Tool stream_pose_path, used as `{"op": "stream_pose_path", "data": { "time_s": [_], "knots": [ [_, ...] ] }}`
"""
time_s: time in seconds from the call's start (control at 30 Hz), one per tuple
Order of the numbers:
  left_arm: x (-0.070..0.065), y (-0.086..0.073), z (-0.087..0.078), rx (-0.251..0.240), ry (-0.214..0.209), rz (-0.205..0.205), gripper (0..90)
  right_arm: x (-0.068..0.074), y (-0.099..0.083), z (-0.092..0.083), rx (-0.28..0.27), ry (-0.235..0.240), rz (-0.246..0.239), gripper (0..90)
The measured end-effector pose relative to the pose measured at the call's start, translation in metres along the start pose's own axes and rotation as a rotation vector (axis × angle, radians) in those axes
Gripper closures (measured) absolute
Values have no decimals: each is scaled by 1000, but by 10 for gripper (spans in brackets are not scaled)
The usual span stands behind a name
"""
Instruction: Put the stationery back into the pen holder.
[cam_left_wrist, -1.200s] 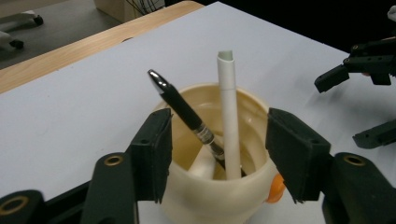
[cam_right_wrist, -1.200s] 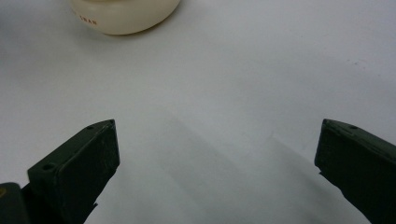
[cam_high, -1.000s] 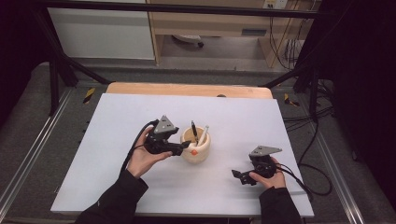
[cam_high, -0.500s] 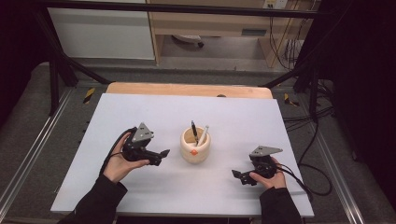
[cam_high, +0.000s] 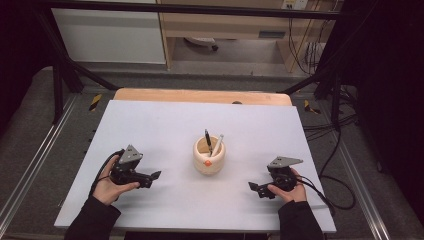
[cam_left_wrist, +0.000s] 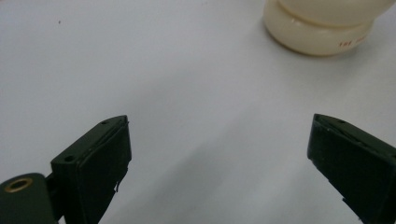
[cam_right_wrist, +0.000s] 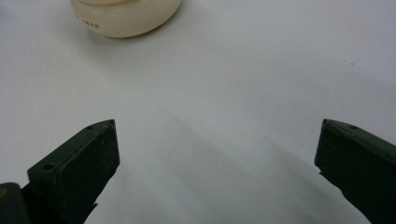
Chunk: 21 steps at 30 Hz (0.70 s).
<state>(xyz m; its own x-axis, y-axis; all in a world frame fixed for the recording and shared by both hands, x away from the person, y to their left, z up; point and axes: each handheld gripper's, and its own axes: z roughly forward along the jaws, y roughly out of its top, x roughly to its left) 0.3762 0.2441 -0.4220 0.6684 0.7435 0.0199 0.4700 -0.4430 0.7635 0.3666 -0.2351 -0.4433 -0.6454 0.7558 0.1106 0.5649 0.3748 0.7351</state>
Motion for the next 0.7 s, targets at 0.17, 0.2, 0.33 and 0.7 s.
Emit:
{"op": "stream_pose_path", "data": {
  "time_s": [0.17, 0.2, 0.33, 0.7],
  "knots": [
    [7, -16, -3, 21, 11, -9, 66, -1, -1, -1, 0, -1, 4, 6],
    [8, -18, -4, 20, 11, -10, 66, -1, -1, -2, -1, 1, 8, 6],
    [10, -27, -6, 21, 12, -18, 66, -1, -2, -3, -6, 3, 11, 6],
    [14, -39, -10, 22, 10, -35, 66, 0, -3, -2, -2, 9, 10, 7]
  ]
}}
